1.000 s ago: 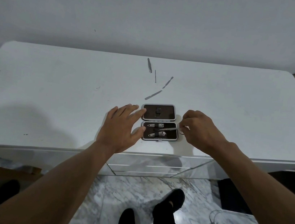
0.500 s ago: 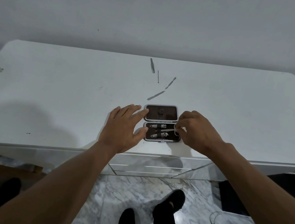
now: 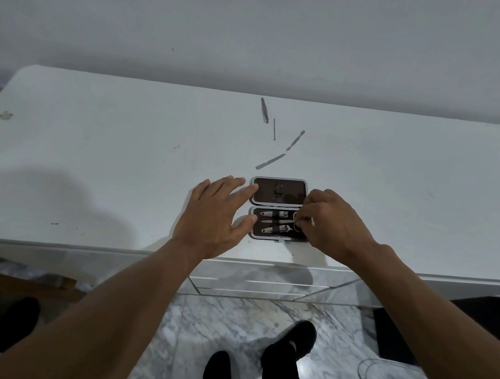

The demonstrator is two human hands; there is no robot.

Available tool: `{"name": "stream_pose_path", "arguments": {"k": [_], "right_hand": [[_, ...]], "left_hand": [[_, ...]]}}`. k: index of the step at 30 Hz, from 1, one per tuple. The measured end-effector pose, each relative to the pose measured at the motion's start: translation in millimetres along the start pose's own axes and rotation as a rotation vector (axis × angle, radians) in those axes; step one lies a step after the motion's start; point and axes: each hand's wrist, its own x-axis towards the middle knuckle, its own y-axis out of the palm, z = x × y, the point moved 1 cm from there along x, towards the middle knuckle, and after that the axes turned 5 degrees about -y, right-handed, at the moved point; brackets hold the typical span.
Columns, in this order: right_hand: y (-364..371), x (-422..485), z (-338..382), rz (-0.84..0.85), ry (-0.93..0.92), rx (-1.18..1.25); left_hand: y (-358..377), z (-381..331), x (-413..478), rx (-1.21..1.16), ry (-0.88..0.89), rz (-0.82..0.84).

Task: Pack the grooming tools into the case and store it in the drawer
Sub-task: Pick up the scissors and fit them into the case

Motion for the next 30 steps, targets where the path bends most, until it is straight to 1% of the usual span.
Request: {"name": "stream_pose_path", "arguments": {"k": [10, 19, 30], "right_hand": [[1.4, 1.9, -1.7, 0.040, 0.037, 0.044], [1.5, 2.9, -0.5, 0.039, 0.051, 0.063], [7.6, 6.2, 3.5, 0.030, 0.033, 0.032]], "left_hand": [[-0.1, 0.6, 0.4, -0.028, 0.008, 0.000], [0.3, 0.0, 0.2, -0.024, 0.002, 0.005], [-2.1, -1.2, -0.1, -0.020, 0.001, 0.008]]}}
